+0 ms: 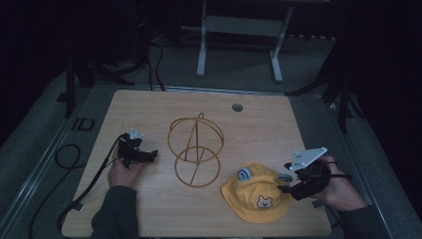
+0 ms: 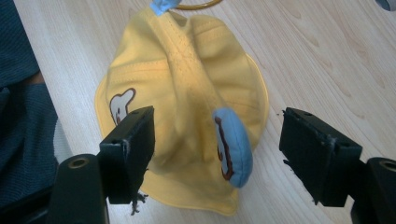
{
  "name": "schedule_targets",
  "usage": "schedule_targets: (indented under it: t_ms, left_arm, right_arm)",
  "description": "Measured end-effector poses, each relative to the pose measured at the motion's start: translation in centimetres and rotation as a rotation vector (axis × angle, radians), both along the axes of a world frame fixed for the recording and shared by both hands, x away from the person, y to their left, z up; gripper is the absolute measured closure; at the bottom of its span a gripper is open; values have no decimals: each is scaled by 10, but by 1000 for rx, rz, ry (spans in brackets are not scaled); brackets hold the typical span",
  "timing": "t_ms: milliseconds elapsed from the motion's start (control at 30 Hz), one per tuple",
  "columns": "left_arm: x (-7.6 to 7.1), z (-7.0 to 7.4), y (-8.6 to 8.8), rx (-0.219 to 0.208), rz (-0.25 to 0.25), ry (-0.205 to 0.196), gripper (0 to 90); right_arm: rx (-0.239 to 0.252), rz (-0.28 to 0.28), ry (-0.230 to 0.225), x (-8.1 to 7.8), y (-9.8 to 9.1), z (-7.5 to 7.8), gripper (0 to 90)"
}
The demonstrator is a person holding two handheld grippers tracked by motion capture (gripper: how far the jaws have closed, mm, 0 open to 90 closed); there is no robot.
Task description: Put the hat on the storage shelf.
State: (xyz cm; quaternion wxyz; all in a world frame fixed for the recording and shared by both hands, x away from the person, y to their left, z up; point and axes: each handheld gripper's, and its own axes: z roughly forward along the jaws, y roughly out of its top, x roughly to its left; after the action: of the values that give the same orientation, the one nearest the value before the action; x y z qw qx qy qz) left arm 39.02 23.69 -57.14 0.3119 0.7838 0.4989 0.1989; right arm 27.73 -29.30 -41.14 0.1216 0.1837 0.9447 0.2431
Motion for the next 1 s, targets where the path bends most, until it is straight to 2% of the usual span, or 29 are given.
schedule_targets:
  t_ms: [567, 1000]
  left_arm:
    - [0, 0, 0, 0, 0, 0, 21]
    - [0, 0, 0, 0, 0, 0, 22]
  right_arm:
    - [-34, 61, 13, 5, 19, 1, 260]
    - [-93, 92, 44, 14, 30, -5, 273]
